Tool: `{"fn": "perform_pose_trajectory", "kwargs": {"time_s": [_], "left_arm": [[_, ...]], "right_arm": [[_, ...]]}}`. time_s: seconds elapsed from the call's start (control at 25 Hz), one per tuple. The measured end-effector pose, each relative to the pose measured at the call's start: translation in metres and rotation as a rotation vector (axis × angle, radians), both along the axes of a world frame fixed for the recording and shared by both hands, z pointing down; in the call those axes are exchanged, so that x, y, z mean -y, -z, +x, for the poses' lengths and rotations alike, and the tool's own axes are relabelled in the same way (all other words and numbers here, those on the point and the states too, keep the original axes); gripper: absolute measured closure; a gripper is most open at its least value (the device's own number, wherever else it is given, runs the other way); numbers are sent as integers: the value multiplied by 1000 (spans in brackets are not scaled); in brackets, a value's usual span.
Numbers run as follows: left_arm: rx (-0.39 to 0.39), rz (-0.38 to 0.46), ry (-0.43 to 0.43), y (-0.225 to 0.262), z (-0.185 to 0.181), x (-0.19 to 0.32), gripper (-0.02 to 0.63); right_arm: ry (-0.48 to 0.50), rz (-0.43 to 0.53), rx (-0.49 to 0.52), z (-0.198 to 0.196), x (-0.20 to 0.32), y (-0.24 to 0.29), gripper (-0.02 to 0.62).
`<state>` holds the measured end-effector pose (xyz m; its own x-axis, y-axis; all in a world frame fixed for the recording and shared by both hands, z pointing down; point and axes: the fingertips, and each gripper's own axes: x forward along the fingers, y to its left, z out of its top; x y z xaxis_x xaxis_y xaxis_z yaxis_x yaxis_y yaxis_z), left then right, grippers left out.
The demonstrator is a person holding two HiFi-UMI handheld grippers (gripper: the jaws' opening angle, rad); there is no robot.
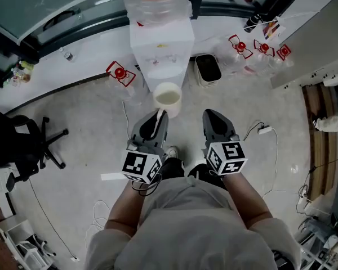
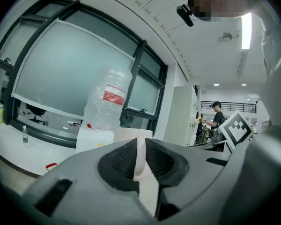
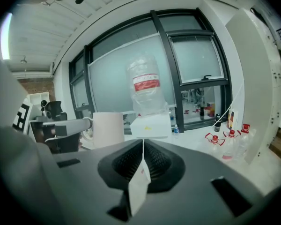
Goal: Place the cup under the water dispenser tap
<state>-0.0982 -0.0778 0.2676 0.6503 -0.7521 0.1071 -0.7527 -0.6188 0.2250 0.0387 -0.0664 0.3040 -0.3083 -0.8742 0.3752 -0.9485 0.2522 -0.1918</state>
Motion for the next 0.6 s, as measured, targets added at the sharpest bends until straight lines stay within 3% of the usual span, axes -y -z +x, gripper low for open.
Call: {"fn": "perform_pose_trajectory", "kwargs": {"time_s": [0.36, 0.6], "left_arm": [[15, -90, 67, -66, -14, 62, 554], [47, -64, 110, -121, 2, 103, 554]], "right_arm": [[104, -40, 15, -28, 67, -46, 566], [163, -83, 33, -25, 116, -95, 566]]}}
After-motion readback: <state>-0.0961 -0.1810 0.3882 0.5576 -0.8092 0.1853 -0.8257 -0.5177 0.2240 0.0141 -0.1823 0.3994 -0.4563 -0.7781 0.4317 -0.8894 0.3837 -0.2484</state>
